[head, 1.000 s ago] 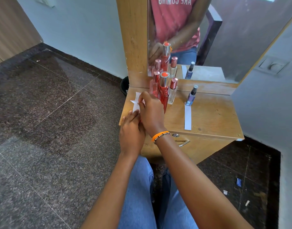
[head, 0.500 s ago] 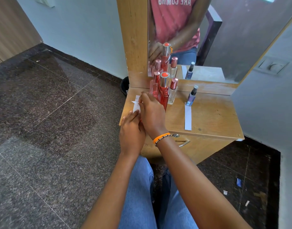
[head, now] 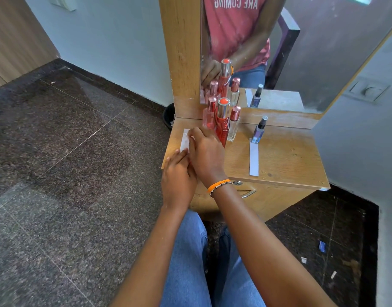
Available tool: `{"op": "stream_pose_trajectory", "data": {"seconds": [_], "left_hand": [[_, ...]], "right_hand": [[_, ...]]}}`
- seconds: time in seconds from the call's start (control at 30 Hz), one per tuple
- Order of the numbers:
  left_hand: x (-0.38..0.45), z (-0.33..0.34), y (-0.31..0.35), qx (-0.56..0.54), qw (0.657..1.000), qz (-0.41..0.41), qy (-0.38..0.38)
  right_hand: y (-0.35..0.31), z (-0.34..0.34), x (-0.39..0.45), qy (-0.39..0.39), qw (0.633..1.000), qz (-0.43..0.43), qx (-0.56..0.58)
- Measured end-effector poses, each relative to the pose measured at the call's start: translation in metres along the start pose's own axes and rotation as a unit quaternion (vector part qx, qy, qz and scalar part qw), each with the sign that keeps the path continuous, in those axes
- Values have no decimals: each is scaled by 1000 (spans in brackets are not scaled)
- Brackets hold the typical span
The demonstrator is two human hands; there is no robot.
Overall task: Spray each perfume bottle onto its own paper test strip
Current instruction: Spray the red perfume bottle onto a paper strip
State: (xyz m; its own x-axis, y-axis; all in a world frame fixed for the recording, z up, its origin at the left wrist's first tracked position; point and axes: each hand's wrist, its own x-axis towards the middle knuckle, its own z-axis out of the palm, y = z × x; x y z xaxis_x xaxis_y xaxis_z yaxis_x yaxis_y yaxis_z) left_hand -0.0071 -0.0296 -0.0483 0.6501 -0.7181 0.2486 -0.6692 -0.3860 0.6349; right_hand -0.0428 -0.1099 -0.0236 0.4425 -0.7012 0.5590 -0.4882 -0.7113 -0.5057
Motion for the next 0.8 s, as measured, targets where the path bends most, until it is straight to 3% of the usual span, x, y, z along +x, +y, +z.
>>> {"op": "stream_pose_trajectory", "data": {"seconds": [0.17,0.47,0.6,0.8], "left_hand": [[0,1,-1,1,1000,6,4],[0,1,-2,3,1000,22,2],[0,0,-1,4,1000,23,0],[-1,-1,0,2,1000,21,-3]], "right_hand": [[1,-1,2,-36,999,26,25],[-6,-3,3,-12,999,-11,-37],[-2,-2,1,-28,1000,-11,-6],[-1,-5,-7,8,999,-30,18]]}}
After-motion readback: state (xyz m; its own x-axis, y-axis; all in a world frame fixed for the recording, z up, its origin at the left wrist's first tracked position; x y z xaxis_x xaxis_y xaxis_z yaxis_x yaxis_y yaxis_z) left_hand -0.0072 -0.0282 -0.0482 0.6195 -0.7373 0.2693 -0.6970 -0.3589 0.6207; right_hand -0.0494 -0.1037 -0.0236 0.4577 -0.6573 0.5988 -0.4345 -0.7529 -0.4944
